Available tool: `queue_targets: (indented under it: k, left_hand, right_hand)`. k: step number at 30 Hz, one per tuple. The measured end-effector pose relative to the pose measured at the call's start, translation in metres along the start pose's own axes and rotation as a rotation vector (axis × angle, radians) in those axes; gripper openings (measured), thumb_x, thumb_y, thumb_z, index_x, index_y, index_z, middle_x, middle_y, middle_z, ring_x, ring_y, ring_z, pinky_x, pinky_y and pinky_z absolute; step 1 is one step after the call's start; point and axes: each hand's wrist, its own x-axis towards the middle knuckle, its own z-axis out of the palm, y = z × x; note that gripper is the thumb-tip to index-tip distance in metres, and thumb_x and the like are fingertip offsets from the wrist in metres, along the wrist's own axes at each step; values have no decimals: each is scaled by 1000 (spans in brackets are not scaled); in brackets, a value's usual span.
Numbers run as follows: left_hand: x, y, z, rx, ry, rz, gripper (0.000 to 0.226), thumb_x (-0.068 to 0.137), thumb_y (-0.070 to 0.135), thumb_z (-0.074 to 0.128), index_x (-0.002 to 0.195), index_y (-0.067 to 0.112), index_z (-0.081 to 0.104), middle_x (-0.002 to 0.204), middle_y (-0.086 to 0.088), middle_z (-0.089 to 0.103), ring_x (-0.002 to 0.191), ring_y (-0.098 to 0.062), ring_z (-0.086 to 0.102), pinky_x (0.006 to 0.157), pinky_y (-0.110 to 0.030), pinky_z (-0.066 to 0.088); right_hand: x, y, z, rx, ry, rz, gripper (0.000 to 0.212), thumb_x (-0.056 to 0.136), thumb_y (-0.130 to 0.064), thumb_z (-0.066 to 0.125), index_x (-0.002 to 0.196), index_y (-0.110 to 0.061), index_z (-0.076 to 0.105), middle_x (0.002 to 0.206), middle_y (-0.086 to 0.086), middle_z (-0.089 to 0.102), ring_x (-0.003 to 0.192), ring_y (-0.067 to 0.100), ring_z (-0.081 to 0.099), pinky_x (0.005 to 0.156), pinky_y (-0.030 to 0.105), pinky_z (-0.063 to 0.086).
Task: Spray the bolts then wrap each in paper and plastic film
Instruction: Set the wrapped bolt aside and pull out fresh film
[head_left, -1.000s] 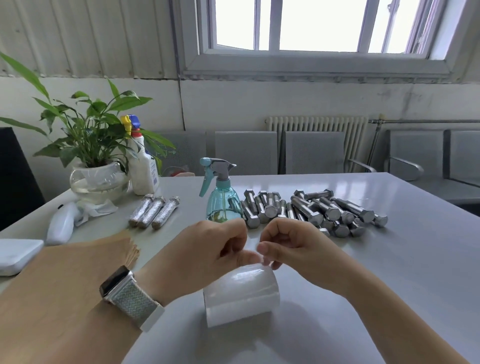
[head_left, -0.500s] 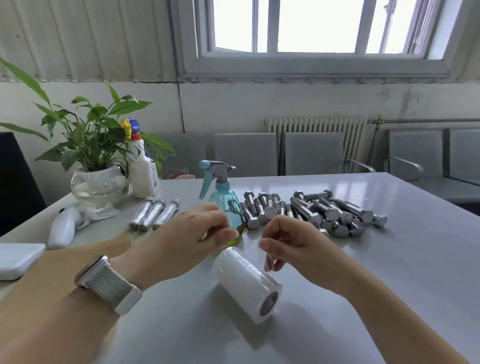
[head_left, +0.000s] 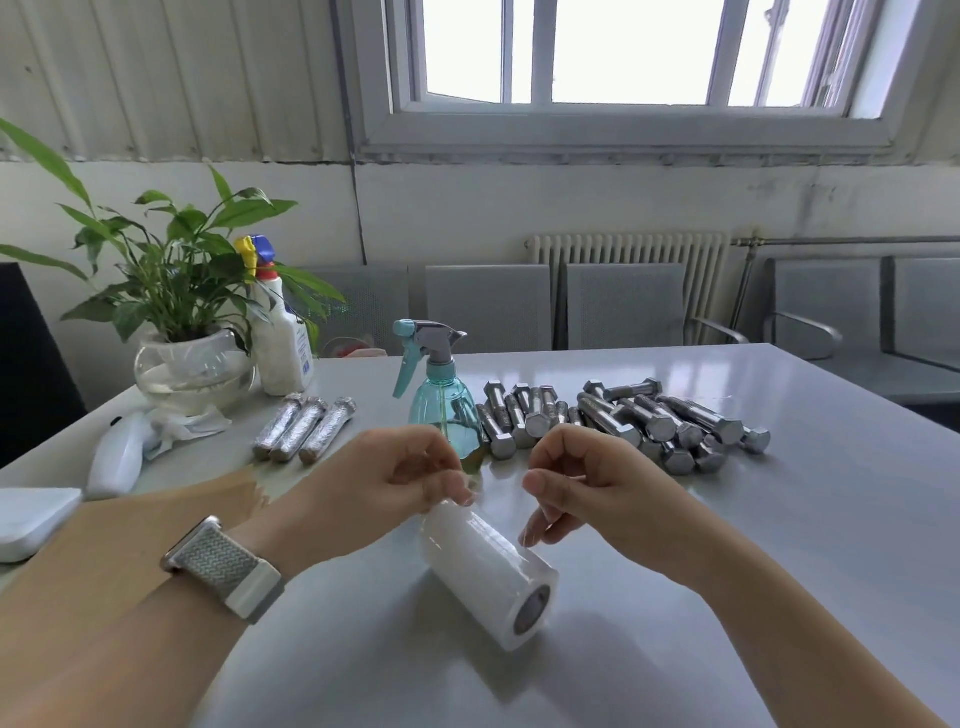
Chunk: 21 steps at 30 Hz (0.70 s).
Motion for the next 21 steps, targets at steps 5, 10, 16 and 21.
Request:
queue_targets:
  k: [5, 10, 16, 21]
  left_hand:
    - [-1, 4, -2, 34, 37, 0, 12, 94, 42, 53, 83, 37, 54, 81, 1, 77, 81, -17, 72, 63, -23, 56]
    - [-6, 12, -4, 298, 48, 62, 11, 98, 34, 47, 88, 37, 49, 73, 9, 73, 67, -23, 66, 62, -41, 55]
    - [4, 31, 3, 515, 42, 172, 16, 95, 45, 34, 91, 33, 43, 64, 6, 64, 55, -10, 61, 61, -38, 52]
    - [18, 38, 11, 695, 11, 271, 72, 79, 87, 17, 115, 33, 48, 68, 8, 58, 59, -6, 54, 55, -26, 44]
  right_hand:
    - [-1, -1, 1, 11, 12, 13, 22, 96, -16, 61, 77, -28, 60, 64, -3, 56, 75, 34, 74, 61, 30, 56]
    - [-1, -3, 1, 9, 24, -1, 19, 94, -20, 61, 77, -29, 60, 63, -3, 57, 76, 33, 74, 59, 29, 56]
    - [-1, -4, 4, -20, 11, -5, 26, 97, -16, 58, 75, -31, 57, 62, -4, 58, 77, 31, 74, 58, 26, 53]
    - [-1, -5, 4, -17, 15, -21, 20, 99, -15, 57, 80, -23, 55, 63, -2, 59, 76, 31, 74, 59, 25, 52]
